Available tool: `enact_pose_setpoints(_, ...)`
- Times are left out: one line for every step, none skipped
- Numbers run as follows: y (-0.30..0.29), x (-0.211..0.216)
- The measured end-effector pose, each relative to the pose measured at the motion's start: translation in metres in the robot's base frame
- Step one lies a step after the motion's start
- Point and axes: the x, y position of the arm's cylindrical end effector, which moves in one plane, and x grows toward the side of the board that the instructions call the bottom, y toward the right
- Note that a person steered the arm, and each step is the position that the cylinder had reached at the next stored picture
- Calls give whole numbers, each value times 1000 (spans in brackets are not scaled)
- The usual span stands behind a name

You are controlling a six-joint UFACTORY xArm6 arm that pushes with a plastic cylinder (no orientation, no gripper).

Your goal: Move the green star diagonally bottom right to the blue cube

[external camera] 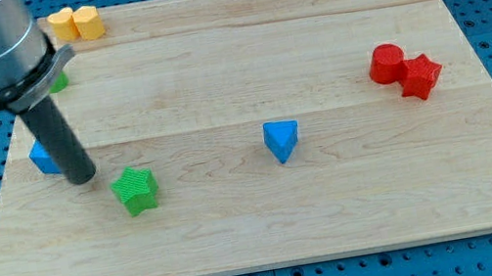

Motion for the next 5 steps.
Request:
enact_pose_setpoints(-22,-6)
enact_pose_setpoints(-23,-48)
enact_pose_setpoints(-23,-25)
enact_pose_setpoints(-19,60)
enact_pose_setpoints(56,64)
